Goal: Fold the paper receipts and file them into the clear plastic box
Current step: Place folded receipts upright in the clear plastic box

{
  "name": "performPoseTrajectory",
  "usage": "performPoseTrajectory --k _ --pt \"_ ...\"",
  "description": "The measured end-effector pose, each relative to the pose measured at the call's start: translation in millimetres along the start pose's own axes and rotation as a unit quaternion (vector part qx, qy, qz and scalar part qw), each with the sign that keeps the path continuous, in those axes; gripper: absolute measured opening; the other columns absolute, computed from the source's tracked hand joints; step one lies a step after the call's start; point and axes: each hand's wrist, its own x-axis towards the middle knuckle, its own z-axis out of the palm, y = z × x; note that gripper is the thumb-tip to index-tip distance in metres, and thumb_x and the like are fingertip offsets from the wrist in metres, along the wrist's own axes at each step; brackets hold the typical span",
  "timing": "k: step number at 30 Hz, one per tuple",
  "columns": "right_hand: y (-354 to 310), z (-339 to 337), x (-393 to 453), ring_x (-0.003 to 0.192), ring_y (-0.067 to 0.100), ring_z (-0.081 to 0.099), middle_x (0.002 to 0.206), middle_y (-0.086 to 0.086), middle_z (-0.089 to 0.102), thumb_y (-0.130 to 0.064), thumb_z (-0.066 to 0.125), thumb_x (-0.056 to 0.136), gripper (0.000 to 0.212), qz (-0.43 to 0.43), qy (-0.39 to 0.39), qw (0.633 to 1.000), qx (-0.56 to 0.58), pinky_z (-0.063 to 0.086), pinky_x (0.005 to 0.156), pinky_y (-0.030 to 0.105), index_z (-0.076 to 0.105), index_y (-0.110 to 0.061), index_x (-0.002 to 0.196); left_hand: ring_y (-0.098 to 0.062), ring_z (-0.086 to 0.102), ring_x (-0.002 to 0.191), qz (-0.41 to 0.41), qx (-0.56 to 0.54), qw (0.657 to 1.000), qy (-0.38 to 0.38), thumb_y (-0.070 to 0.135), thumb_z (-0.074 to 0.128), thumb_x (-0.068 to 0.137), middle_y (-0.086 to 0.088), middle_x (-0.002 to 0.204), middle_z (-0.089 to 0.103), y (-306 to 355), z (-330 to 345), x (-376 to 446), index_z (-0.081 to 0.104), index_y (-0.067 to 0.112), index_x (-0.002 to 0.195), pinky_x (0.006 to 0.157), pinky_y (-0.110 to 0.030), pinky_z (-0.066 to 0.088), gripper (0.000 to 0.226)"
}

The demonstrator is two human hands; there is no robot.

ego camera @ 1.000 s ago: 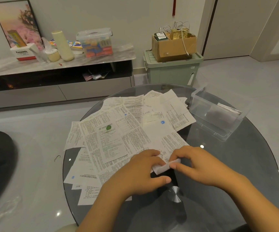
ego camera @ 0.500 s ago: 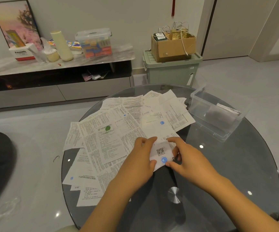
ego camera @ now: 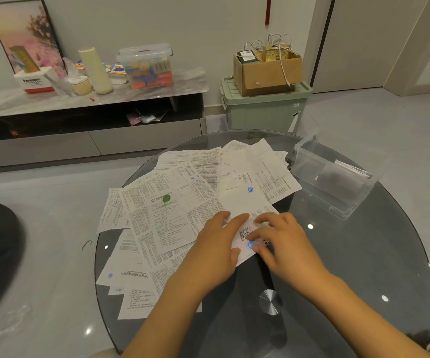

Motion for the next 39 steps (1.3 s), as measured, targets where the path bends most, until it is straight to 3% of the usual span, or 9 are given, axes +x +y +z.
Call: performPoseTrajectory --k 3,6,9,13,18,24,27,31,39 --pt "3.6 -5.7 2.6 0.117 0.01 0.035 0.125 -0.019 0.052 -0.035 0.054 0.092 0.032 -0.03 -0.061 0.997 -0.03 0.016 0.084 0.018 0.059 -0.032 0.124 -0.01 0.021 0.137 0.004 -0.013 1.0 -0.012 0.036 0.062 0.087 0.008 0.149 0.022 0.0 0.2 -0.2 0.021 0.037 0.146 0.111 -0.027 0.027 0.072" --pt "7.5 -10.1 5.3 0.115 0.012 0.039 0.123 -0.019 0.055 -0.037 0.055 0.091 0.033 -0.052 -0.065 0.996 -0.032 0.02 0.086 0.02 0.059 -0.033 0.124 -0.008 0.022 0.135 0.008 0.005 1.0 -0.013 0.036 0.065 0.085 0.009 0.146 0.028 -1.3 -0.2 0.6 0.029 0.032 0.144 0.11 -0.025 0.025 0.069" --pt "6.0 -10.9 5.3 0.088 0.016 0.059 0.094 -0.017 0.069 -0.034 0.063 0.079 0.021 -0.092 -0.038 0.992 -0.074 0.037 0.075 0.027 0.073 -0.031 0.097 -0.007 0.019 0.138 0.008 0.01 1.0 -0.012 0.034 0.062 0.087 0.009 0.149 0.026 -3.0 -0.9 1.4 0.035 0.028 0.143 0.111 -0.023 0.023 0.063" --pt "8.4 -8.0 5.0 0.065 0.012 0.059 0.074 -0.019 0.068 -0.036 0.062 0.068 0.017 -0.12 -0.014 0.988 -0.1 0.036 0.058 0.022 0.074 -0.031 0.079 -0.008 0.015 0.14 -0.003 0.021 0.999 -0.032 0.039 0.064 0.085 0.009 0.151 0.022 -2.6 -1.9 0.7 0.039 0.029 0.141 0.113 -0.028 0.024 0.062" --pt "9.0 -8.4 3.6 0.066 0.012 0.056 0.069 -0.019 0.065 -0.037 0.044 0.083 0.026 -0.111 0.004 0.991 -0.08 0.036 0.059 0.021 0.069 -0.031 0.077 -0.007 0.019 0.139 -0.002 0.009 1.0 -0.025 0.036 0.061 0.088 0.008 0.151 0.027 -1.3 -4.5 0.4 0.051 0.026 0.133 0.11 -0.024 0.024 0.047" --pt "3.9 -5.4 4.5 0.068 0.011 0.051 0.071 -0.011 0.061 -0.038 0.036 0.09 0.031 -0.047 0.013 0.999 -0.013 0.039 0.064 0.024 0.062 -0.026 0.079 -0.005 0.044 0.12 0.011 -0.016 1.0 -0.006 0.029 0.048 0.096 0.007 0.132 0.053 4.2 -6.1 1.0 0.068 0.013 0.105 0.088 -0.013 0.031 0.028" --pt "3.8 -1.3 5.9 0.08 0.011 0.05 0.086 -0.007 0.061 -0.034 0.042 0.09 0.025 -0.003 0.014 0.999 0.035 0.037 0.072 0.023 0.064 -0.022 0.095 -0.009 0.053 0.101 0.001 -0.033 0.999 0.007 0.022 0.052 0.094 0.004 0.115 0.06 7.2 -5.9 2.9 0.064 0.017 0.112 0.085 -0.018 0.039 0.022" --pt "3.3 3.3 7.4 0.091 0.007 0.046 0.105 -0.008 0.048 -0.027 0.059 0.09 0.028 0.039 0.007 0.997 0.063 0.04 0.078 0.02 0.059 -0.026 0.118 0.0 0.045 0.091 -0.038 -0.075 0.996 0.036 0.017 0.058 0.09 0.012 0.107 0.05 5.2 1.2 5.7 0.052 0.029 0.125 0.079 -0.01 0.035 0.037" --pt "-2.5 -2.4 7.5 0.085 0.001 0.049 0.091 -0.016 0.056 -0.033 0.065 0.084 0.02 0.025 -0.003 0.995 0.094 0.034 0.073 0.007 0.067 -0.027 0.104 -0.003 0.055 0.065 -0.131 -0.232 0.961 0.071 0.013 0.058 0.089 0.009 0.078 0.054 9.0 -2.1 10.6 0.06 0.032 0.111 0.059 -0.01 0.041 0.029"
